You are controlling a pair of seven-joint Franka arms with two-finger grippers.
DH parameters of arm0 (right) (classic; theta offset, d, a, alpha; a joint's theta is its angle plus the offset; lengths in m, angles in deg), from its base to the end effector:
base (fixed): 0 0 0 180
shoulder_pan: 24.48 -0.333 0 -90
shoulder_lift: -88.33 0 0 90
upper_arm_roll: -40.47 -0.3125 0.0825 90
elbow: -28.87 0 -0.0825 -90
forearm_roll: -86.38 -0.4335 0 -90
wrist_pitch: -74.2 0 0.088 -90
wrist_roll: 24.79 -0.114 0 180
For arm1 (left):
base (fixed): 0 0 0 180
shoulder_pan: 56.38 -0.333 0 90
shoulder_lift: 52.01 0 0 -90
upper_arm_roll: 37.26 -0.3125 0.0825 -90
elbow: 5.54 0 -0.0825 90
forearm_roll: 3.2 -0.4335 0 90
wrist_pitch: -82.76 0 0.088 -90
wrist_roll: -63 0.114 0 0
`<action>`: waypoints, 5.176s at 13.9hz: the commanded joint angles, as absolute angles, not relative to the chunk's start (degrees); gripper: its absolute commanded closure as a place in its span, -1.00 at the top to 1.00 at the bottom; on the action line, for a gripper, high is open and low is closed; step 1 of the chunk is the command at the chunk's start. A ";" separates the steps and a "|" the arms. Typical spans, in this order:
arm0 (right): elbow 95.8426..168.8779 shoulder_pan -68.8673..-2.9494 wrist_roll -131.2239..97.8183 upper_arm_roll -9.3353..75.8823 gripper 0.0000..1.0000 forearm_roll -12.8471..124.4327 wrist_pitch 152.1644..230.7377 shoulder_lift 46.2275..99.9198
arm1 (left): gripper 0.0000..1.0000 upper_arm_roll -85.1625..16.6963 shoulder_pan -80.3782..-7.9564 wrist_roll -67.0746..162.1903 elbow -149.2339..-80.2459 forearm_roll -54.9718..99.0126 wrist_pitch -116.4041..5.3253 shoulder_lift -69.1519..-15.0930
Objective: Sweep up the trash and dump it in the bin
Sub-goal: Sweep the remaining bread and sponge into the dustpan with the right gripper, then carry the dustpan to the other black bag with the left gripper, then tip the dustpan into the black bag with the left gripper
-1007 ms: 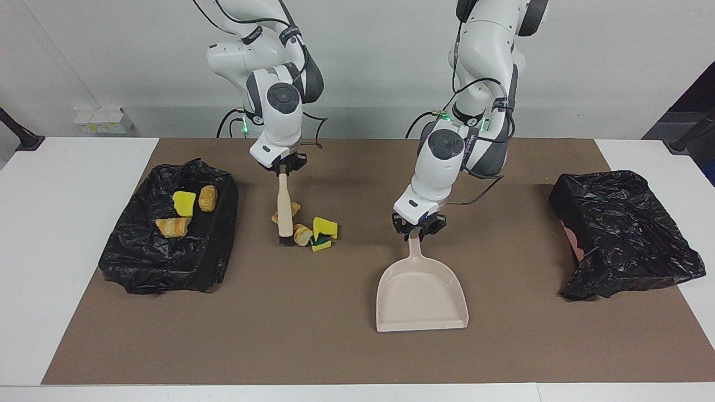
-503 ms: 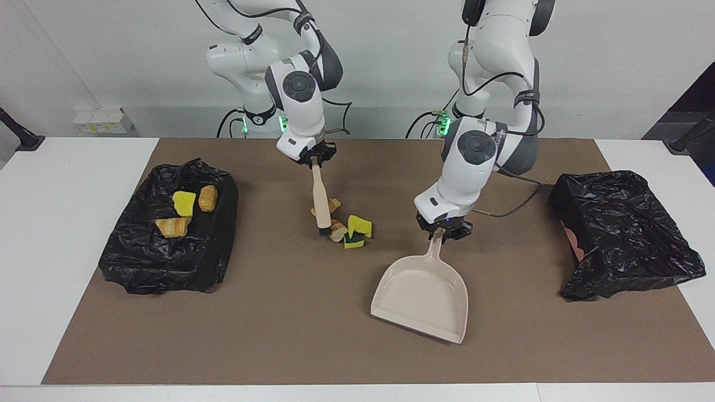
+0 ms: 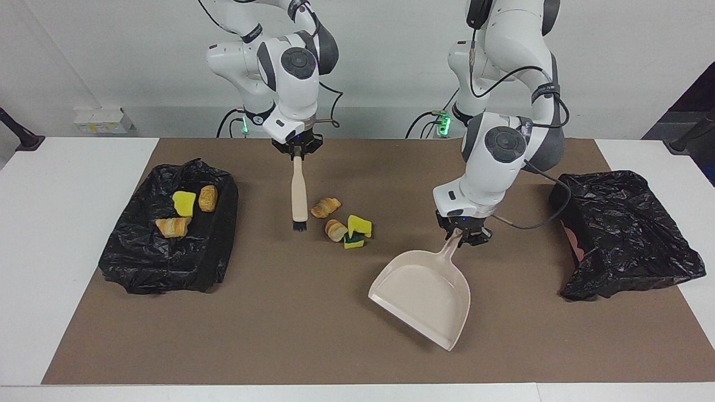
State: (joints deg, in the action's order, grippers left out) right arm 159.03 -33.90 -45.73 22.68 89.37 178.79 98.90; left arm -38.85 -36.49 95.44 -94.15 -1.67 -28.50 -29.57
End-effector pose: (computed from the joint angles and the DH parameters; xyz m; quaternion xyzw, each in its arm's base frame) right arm 0.4445 0.2233 0.3761 0.9878 0.0578 -0.1023 0.1022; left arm 0.6805 -0.2295 0.3981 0.9051 -0.4251 0.0028 0.0069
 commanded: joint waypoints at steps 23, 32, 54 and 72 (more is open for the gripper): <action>147.80 -35.29 -54.14 9.54 -1.00 64.50 195.85 78.75 | -1.00 -39.46 -27.56 128.32 -130.70 -10.33 -42.40 -49.28; 147.42 -34.33 -57.40 12.35 -1.00 74.06 170.37 96.13 | -1.00 -39.55 -35.63 137.71 -125.78 -1.01 -42.67 -46.47; 148.86 -35.30 -67.95 2.94 1.00 80.30 191.80 78.39 | -1.00 -40.07 -71.66 165.30 -98.44 1.74 -17.26 -43.92; 127.92 -30.46 -28.85 44.76 1.00 88.93 171.43 91.92 | -1.00 -40.34 -74.94 156.35 -102.91 -44.47 -36.16 -44.79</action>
State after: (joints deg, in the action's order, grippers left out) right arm 127.67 -30.47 -31.81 42.59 88.38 174.07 88.94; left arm -39.78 -77.51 160.49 -98.35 -38.08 -35.17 -41.17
